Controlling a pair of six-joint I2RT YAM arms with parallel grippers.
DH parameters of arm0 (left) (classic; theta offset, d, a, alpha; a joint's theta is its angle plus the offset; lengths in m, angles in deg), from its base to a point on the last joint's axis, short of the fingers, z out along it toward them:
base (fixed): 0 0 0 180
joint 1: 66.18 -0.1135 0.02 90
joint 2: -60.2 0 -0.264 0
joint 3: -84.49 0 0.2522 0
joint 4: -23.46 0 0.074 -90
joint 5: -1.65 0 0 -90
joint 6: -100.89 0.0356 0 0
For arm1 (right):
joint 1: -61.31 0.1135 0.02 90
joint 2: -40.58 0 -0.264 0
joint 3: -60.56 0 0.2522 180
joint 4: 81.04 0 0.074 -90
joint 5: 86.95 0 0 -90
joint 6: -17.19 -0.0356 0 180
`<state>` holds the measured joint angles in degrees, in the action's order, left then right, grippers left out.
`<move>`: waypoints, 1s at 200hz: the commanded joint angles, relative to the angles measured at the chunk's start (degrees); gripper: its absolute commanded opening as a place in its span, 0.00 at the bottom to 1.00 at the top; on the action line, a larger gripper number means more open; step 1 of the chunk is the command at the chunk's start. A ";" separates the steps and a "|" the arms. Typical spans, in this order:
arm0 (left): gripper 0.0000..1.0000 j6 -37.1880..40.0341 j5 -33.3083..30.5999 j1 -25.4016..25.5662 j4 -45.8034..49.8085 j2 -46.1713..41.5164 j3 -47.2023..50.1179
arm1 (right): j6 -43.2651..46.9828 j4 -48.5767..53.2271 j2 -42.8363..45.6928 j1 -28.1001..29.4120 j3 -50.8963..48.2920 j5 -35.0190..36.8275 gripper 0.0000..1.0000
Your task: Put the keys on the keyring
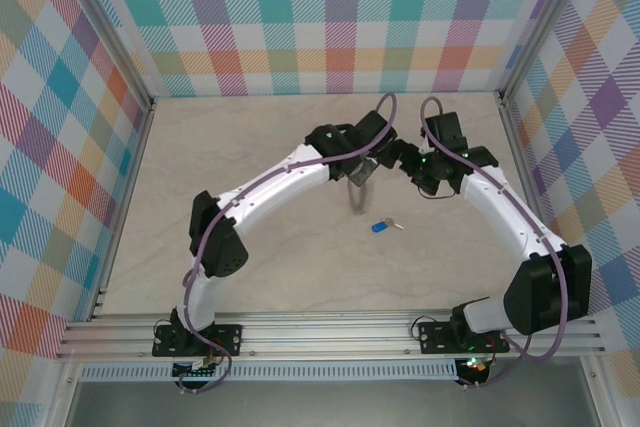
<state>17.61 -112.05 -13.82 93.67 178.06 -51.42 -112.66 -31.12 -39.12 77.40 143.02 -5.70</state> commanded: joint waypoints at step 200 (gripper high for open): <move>0.00 -5.81 41.78 -12.73 -26.39 -17.57 -5.20 | -6.24 -12.91 -0.25 -6.34 21.91 -24.79 0.97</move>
<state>15.54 -77.58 -25.01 73.56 162.98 -55.46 -117.43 -39.47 -40.98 71.33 163.53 -27.32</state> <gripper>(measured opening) 0.050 0.975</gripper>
